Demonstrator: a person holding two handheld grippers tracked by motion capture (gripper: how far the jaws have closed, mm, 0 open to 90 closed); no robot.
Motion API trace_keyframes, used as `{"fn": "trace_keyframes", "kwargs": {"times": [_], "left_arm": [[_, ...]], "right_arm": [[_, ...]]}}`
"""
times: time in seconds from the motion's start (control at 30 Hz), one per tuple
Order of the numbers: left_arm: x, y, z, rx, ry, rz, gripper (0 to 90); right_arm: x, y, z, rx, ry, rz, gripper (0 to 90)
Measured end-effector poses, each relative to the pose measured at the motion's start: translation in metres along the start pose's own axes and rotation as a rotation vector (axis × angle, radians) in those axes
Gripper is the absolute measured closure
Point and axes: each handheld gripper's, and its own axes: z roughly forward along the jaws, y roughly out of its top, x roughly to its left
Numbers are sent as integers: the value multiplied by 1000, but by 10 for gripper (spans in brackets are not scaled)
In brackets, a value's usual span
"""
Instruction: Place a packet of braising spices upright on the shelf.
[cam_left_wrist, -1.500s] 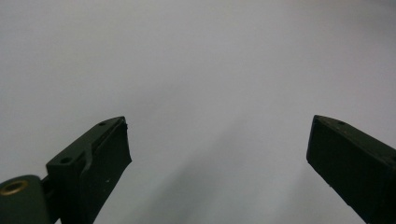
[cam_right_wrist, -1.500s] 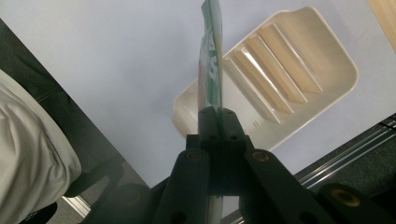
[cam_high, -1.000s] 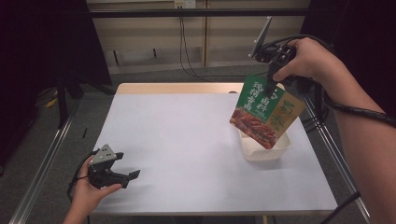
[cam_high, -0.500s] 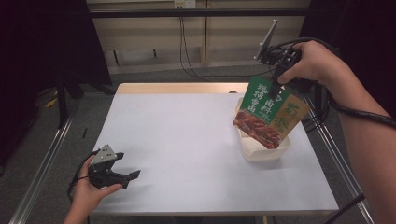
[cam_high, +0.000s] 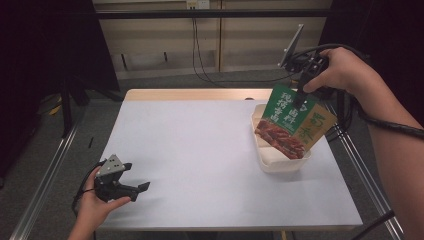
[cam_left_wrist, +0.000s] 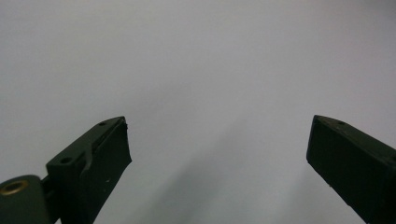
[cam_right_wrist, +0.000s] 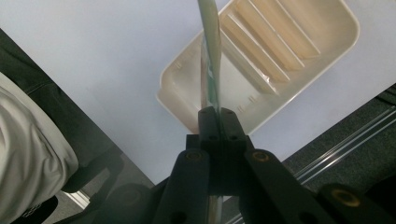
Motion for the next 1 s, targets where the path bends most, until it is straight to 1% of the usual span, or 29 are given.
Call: {"fn": "trace_keyframes", "kwargs": {"times": [0.13,0.2,0.23,0.3,0.43,0.5,0.53,0.63,0.73,0.83,0.9,0.93,0.97,1.0], "left_arm": [[0,1,-1,0,6,3,60],[0,1,0,-6,0,-1,60],[0,1,0,-2,4,2,60],[0,1,0,-3,3,3,60],[0,1,-1,1,7,-5,60],[0,1,-1,-6,0,-8,60],[0,1,-2,-2,11,-4,60],[0,1,-2,-7,6,-7,60],[0,2,-2,-5,11,-1,60],[0,2,-3,-5,14,-1,60],[0,2,-3,-8,10,-6,60],[0,1,-3,-14,0,-16,60],[0,1,-3,-14,0,-16,60],[0,2,-3,-11,5,-7,60]], "right_arm": [[-2,-2,2,10,0,1,900],[-2,-3,3,7,3,6,900],[-3,-3,3,7,4,0,900],[-3,-4,5,11,8,4,900],[-3,-5,8,21,16,6,900],[-3,-5,9,22,14,5,900],[-3,-5,10,24,17,10,900],[-4,-5,11,23,15,1,900],[-4,-5,12,30,16,16,900],[-4,-6,13,29,24,13,900],[-4,-5,13,28,19,19,900],[-5,-5,15,29,19,16,900],[-5,-5,15,29,19,16,900],[-5,-5,17,33,24,19,900]]}}
